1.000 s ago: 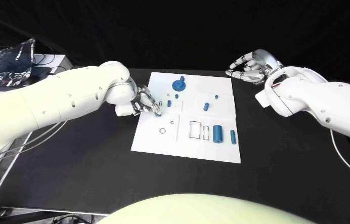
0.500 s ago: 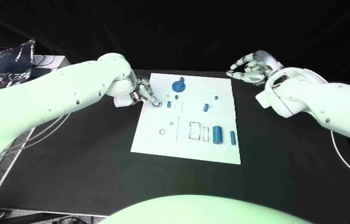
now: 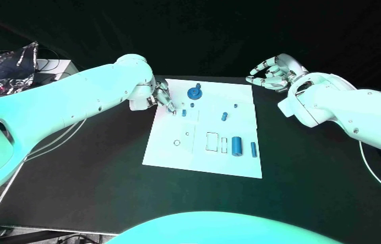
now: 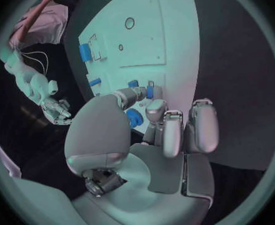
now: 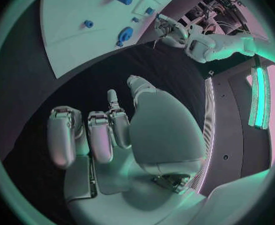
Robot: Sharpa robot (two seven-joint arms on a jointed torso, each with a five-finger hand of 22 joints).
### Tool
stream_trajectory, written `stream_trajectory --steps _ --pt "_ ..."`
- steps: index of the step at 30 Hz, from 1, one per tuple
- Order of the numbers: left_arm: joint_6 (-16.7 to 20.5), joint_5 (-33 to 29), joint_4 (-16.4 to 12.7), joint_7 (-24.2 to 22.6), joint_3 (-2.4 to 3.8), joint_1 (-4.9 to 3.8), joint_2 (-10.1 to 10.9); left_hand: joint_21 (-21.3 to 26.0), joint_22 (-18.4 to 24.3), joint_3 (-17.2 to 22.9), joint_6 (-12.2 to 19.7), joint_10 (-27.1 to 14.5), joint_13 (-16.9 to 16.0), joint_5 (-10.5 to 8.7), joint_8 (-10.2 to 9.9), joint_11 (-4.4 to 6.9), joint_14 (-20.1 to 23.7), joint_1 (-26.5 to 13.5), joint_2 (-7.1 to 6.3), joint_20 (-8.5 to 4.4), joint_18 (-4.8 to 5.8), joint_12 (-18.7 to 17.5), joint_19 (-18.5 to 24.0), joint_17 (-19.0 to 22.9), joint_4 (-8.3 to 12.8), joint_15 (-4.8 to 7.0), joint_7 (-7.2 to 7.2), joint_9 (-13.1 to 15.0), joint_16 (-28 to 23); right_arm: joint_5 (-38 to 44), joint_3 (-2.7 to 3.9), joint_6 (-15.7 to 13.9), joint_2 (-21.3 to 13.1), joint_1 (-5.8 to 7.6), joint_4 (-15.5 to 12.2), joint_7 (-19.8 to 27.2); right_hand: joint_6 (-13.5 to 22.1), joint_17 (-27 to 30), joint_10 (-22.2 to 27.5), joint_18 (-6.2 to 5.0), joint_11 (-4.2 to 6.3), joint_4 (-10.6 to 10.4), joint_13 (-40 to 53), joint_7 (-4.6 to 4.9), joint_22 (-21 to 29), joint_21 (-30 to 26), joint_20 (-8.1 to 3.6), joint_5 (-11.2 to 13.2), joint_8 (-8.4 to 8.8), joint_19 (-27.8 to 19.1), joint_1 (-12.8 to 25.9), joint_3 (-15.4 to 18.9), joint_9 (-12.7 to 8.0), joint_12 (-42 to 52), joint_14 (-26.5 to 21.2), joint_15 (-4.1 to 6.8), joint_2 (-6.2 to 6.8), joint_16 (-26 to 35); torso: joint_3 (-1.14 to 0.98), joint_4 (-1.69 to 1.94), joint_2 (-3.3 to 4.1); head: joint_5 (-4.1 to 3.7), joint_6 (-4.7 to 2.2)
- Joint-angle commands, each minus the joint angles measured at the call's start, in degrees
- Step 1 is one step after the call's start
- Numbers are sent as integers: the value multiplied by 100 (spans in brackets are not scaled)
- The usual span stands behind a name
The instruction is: Assemble the parts on the task board
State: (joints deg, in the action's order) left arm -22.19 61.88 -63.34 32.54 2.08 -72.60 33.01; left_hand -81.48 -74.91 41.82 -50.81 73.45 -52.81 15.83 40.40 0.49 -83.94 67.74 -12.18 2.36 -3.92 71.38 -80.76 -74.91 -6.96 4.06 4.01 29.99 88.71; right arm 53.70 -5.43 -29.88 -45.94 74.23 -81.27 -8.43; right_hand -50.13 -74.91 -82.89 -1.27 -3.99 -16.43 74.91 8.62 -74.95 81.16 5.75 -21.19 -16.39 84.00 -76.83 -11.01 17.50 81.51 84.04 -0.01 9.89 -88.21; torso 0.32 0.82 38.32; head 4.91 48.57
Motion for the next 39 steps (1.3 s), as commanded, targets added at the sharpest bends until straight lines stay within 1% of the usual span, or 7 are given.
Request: stream_trajectory --steps 1,6,11,19,25,28,39 --pt "-237 337 30 -163 5 -11 -66 -26 -211 700 -61 57 -5 1 27 3 -525 79 17 6 47 3 15 -1214 681 -28 -8 512 27 40 2 62 7 1 -6 74 41 -860 -36 -76 16 -5 723 8 -956 -12 -39 -37 -30 270 27 -19 6 32 448 46 32 34 -2 3 -3 1 7" --pt "-244 377 64 -159 5 -19 -127 -26 -211 698 -63 60 -2 -8 26 2 -528 77 18 7 47 1 16 -1222 679 -29 -8 516 30 40 2 63 12 1 -8 74 41 -860 -36 -76 16 -5 723 8 -956 -12 -39 -37 -30 270 27 -19 6 32 448 46 32 34 -4 2 -9 6 25" --pt "-262 469 131 -161 3 -25 -187 -29 -217 684 -67 83 -24 -29 26 2 -530 70 2 9 48 13 14 -1232 679 -31 -9 527 33 40 2 65 19 1 -9 74 41 -860 -36 -76 16 -5 723 8 -956 -12 -39 -37 -30 270 27 -19 6 32 448 46 32 34 1 7 -10 3 27" --pt "-353 506 268 -166 -15 -24 -295 -28 -215 673 -69 92 -30 -39 26 2 -532 67 -5 10 48 16 16 -1240 680 -32 -10 534 36 40 2 69 33 1 -9 75 48 -862 -39 -76 16 -5 724 8 -958 -12 -40 -39 -35 271 33 -31 9 34 448 47 34 33 9 1 3 0 35" --pt "-369 494 327 -187 -25 -24 -333 -22 -206 669 -69 84 -2 -43 25 3 -535 68 -5 10 45 1 23 -1251 680 -32 -11 538 40 40 2 71 40 1 -10 74 48 -862 -39 -76 16 -5 724 8 -958 -12 -40 -39 -35 271 33 -31 9 34 448 47 34 33 -1 4 -4 -3 50" --pt "-368 496 358 -198 -30 -23 -359 -20 -203 669 -69 88 -11 -44 25 3 -536 68 -4 11 44 5 26 -1254 680 -33 -11 538 41 40 2 71 43 2 -11 74 48 -862 -39 -76 16 -5 724 8 -958 -12 -40 -39 -35 271 33 -31 9 34 448 47 34 33 3 7 -5 -5 51" --pt "-423 536 442 -238 -99 -17 -441 -20 -204 662 -68 89 -3 -53 21 4 -541 81 -8 12 45 -3 27 -1271 692 -34 -12 547 47 40 2 75 53 2 -12 78 48 -862 -39 -76 16 -5 724 8 -958 -12 -40 -39 -35 271 33 -31 9 34 448 47 34 33 -2 5 -2 -7 85"
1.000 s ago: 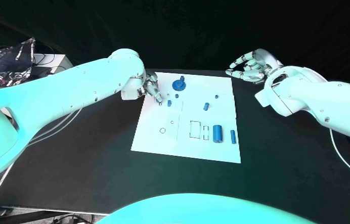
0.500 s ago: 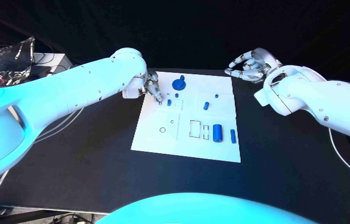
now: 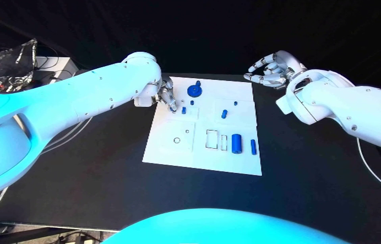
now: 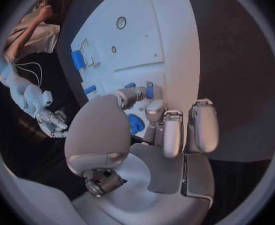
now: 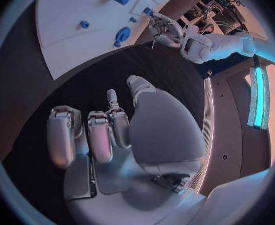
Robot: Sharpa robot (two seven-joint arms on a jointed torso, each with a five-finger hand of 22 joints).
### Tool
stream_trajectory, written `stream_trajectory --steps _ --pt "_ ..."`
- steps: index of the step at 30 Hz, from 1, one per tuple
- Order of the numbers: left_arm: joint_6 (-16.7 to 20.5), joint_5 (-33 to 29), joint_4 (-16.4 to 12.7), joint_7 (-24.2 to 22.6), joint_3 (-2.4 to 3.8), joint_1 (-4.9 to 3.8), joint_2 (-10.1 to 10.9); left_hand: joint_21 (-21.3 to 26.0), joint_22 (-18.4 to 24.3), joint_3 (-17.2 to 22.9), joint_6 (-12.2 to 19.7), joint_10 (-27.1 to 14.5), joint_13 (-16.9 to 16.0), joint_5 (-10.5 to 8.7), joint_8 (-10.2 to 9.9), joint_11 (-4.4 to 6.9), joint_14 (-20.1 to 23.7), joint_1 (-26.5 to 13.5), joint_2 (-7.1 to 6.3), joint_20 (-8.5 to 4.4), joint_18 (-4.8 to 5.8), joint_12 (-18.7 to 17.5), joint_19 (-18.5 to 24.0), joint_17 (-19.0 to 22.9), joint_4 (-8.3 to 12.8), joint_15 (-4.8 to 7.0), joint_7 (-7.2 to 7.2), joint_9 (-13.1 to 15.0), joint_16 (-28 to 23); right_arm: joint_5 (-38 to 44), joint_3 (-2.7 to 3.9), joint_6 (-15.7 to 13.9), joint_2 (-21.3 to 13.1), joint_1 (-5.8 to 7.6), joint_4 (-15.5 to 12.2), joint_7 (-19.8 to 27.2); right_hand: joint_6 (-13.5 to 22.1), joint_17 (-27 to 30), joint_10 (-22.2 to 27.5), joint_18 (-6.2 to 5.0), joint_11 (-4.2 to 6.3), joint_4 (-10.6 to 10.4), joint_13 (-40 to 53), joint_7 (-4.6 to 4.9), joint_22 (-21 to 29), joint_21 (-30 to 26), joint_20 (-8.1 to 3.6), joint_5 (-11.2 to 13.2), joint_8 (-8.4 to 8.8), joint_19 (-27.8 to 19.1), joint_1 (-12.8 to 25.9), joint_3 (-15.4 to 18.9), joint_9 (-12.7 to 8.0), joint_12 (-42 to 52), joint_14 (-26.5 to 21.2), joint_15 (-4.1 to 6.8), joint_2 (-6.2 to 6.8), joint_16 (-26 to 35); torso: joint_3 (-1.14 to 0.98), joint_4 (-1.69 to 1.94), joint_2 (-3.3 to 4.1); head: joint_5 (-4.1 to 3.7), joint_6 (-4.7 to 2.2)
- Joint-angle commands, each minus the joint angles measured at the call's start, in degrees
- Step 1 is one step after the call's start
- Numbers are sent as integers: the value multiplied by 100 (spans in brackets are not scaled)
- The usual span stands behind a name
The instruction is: Assemble the parts on the task board
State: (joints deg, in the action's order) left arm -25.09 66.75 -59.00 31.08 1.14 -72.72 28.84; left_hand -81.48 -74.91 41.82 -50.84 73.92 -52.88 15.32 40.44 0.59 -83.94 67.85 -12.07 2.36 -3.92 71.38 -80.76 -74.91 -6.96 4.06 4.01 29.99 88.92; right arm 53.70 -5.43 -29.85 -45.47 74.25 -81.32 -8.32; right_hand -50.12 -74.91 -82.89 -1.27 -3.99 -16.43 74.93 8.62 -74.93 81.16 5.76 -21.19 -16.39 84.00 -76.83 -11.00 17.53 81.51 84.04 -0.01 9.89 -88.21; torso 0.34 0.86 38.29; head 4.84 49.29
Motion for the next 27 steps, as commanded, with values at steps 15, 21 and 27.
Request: stream_trajectory --steps 15,21,27 --pt "-239 245 2 -124 -28 -4 -11 -21 -206 652 -70 44 14 -6 11 -6 -551 100 -36 14 45 -14 29 -1310 723 -35 -9 561 39 40 2 70 3 1 -12 69 47 -862 -39 -76 16 -5 722 8 -960 -12 -40 -39 -35 271 33 -32 5 34 448 47 34 33 -1 3 -4 -2 44" --pt "-293 315 6 -146 -29 -4 -5 -26 -214 654 -91 54 11 0 3 -7 -556 137 -43 15 47 -21 27 -1328 759 -38 -7 571 45 40 2 74 5 2 -11 69 47 -862 -39 -76 16 -5 722 8 -960 -12 -40 -39 -35 271 33 -32 5 34 448 47 34 33 3 5 -6 -2 49" --pt "-305 333 9 -156 -29 -4 -13 -25 -214 654 -96 52 20 1 1 -7 -557 142 -46 16 47 -26 28 -1332 766 -38 -7 572 46 40 2 73 7 2 -12 70 47 -862 -39 -76 16 -5 722 8 -960 -12 -40 -39 -35 271 33 -32 5 34 448 47 34 33 3 7 -5 -6 51"
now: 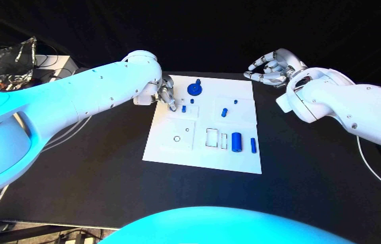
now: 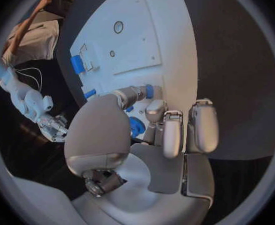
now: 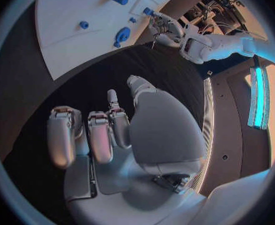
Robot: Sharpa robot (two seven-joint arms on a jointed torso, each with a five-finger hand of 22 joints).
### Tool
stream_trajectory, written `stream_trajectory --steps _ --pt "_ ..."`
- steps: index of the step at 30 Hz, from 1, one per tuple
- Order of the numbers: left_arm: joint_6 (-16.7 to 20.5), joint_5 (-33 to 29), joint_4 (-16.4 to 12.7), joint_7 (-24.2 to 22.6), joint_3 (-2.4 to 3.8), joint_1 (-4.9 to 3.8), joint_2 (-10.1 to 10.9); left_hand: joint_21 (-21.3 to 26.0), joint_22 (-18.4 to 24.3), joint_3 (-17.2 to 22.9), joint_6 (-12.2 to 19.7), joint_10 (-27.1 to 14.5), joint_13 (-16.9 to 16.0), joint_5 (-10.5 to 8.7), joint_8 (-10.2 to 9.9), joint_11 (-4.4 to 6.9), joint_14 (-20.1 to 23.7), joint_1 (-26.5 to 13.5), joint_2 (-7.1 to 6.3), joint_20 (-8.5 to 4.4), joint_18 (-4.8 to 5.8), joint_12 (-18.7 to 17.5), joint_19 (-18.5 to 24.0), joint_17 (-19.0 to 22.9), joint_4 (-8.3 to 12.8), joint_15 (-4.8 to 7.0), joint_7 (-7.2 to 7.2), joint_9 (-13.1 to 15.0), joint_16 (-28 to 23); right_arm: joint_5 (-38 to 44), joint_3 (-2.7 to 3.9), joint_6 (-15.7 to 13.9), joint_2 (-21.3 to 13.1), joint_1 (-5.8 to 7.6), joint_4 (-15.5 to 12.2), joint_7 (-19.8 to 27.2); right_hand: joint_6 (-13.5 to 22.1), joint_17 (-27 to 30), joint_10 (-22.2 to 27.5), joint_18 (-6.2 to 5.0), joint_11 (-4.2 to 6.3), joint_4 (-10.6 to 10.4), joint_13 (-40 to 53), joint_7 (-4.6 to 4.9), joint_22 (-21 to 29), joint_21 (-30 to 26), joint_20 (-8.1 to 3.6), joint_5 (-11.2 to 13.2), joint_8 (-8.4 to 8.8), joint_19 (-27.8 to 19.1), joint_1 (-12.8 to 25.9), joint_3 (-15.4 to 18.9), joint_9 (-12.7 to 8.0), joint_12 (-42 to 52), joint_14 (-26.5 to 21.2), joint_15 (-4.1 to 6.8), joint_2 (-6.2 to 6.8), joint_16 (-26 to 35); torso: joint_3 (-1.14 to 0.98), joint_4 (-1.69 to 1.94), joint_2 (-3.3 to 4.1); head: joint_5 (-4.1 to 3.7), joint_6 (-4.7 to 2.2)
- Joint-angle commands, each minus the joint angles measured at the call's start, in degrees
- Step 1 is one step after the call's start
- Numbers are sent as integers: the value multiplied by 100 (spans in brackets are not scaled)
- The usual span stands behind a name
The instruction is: Assemble the parts on the task board
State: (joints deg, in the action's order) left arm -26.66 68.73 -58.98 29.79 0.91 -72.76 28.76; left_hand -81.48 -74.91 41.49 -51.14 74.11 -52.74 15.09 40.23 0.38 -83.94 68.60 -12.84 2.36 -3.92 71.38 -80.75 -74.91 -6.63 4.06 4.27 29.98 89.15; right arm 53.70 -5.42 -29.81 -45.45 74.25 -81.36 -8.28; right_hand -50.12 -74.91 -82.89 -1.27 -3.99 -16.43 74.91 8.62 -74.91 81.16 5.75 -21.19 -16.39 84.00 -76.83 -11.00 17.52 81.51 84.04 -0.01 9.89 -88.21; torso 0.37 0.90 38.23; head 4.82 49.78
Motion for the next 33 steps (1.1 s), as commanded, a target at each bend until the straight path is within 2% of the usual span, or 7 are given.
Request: stream_trajectory --steps 1,12,17,33 --pt "-147 138 10 -29 -5 0 -7 -25 -214 686 -66 33 5 24 23 15 -557 67 31 16 47 -26 28 -1332 733 -38 -33 572 24 40 1 69 5 2 -9 66 47 -862 -39 -76 16 -5 724 8 -962 -12 -40 -39 -35 271 33 -32 7 34 448 47 34 33 -1 1 0 -2 1" --pt "-246 232 84 -63 -26 3 -93 -30 -221 686 -79 37 8 23 12 13 -564 84 23 18 49 -32 25 -1356 753 -39 -30 575 32 40 1 69 -3 2 -27 65 47 -862 -39 -76 16 -5 724 8 -962 -12 -40 -39 -35 271 33 -32 7 34 448 47 34 33 -4 -10 13 -12 11" --pt "-302 277 101 -69 -36 3 -114 -27 -217 684 -87 44 -2 21 6 13 -567 93 19 21 48 -30 29 -1368 764 -39 -29 576 36 40 1 70 -6 3 -29 65 47 -862 -39 -76 16 -5 724 8 -962 -12 -40 -39 -35 271 33 -32 7 34 448 47 34 33 -8 -4 3 -15 22" --pt "-683 314 172 -21 -35 -1 -142 -28 -219 689 -137 64 -15 32 -29 14 -571 142 1 30 48 -37 35 -1382 820 -39 -29 576 41 40 1 72 7 3 -21 67 47 -862 -39 -76 16 -5 724 8 -962 -12 -40 -39 -35 271 33 -32 7 34 448 47 34 33 -8 -4 2 -20 22"
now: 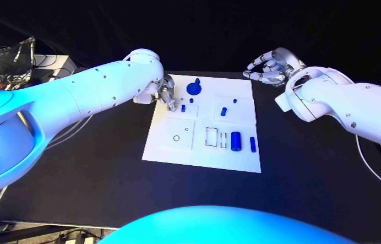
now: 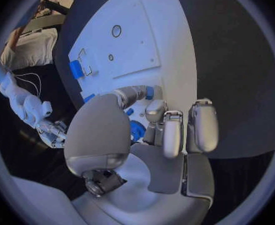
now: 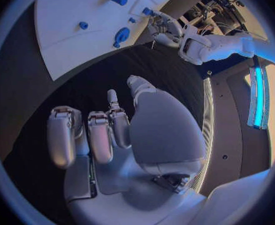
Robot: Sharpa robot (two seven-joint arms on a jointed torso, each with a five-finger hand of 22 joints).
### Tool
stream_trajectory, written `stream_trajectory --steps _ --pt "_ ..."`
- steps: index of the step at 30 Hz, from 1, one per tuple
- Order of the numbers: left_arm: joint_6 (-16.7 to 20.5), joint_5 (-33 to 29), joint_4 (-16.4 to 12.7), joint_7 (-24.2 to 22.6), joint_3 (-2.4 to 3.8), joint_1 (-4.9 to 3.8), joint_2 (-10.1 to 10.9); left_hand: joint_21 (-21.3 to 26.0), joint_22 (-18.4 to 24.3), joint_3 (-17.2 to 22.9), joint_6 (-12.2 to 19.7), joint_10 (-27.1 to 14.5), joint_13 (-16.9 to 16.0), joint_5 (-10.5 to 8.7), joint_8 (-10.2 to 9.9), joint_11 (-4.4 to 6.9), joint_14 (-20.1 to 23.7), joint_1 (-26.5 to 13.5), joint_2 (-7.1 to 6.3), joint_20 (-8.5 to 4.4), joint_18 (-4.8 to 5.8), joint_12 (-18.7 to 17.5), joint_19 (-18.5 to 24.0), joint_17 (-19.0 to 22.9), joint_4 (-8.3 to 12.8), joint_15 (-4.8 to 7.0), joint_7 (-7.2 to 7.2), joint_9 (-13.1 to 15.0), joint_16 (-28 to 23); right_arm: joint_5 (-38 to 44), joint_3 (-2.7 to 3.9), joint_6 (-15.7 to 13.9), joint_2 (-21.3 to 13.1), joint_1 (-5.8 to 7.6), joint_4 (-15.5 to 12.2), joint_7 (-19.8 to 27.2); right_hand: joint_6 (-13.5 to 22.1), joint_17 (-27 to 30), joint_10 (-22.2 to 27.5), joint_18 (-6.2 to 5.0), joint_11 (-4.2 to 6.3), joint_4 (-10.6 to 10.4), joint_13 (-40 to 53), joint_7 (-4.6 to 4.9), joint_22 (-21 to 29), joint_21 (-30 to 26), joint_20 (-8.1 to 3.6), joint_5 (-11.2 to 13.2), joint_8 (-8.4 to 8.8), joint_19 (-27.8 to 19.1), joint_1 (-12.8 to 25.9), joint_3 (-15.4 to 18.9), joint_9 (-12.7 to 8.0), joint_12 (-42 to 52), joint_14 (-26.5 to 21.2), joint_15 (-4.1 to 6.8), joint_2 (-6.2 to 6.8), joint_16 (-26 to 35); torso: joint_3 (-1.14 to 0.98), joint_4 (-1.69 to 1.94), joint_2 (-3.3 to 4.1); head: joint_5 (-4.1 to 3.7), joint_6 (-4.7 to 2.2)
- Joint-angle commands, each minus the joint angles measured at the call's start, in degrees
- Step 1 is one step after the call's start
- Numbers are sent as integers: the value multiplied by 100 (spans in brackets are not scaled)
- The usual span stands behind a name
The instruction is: Assemble the parts on the task board
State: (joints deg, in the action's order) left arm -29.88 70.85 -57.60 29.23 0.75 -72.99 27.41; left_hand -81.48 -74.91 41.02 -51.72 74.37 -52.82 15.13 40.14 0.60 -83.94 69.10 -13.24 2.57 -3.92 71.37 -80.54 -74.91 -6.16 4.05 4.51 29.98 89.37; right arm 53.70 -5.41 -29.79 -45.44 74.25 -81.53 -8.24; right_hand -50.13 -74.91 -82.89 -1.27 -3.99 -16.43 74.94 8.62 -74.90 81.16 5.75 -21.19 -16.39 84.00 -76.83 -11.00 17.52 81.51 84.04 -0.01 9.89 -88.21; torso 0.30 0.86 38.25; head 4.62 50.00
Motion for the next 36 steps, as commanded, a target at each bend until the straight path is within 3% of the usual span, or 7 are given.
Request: stream_trajectory --steps 1,21,36 --pt "-373 101 37 33 -19 22 -11 -30 -221 738 -88 40 -3 32 -27 -8 -570 97 39 10 49 -40 13 -1380 779 -38 -54 575 18 40 1 70 7 2 -4 63 48 -862 -39 -76 16 -5 720 8 -963 -12 -40 -39 -35 271 33 -32 7 34 448 47 34 33 -1 -1 0 -1 0" --pt "-415 -53 224 113 -10 -37 -142 -17 -202 750 -128 53 2 52 -67 -11 -560 98 54 14 42 -55 32 -1347 779 -40 -50 570 6 40 1 72 31 2 10 66 48 -862 -39 -76 16 -5 720 8 -963 -12 -40 -39 -35 271 33 -32 7 34 448 47 34 33 0 5 0 -11 0" --pt "-258 -306 255 261 0 -59 -131 45 -113 699 -58 -23 172 -74 -176 -33 -544 -20 231 26 16 -188 112 -1294 633 -61 -37 637 -14 40 1 74 30 2 11 66 60 -863 -41 -75 17 -2 721 7 -967 -11 -41 -40 -50 273 42 -60 14 35 449 48 47 34 2 4 -5 -15 0"
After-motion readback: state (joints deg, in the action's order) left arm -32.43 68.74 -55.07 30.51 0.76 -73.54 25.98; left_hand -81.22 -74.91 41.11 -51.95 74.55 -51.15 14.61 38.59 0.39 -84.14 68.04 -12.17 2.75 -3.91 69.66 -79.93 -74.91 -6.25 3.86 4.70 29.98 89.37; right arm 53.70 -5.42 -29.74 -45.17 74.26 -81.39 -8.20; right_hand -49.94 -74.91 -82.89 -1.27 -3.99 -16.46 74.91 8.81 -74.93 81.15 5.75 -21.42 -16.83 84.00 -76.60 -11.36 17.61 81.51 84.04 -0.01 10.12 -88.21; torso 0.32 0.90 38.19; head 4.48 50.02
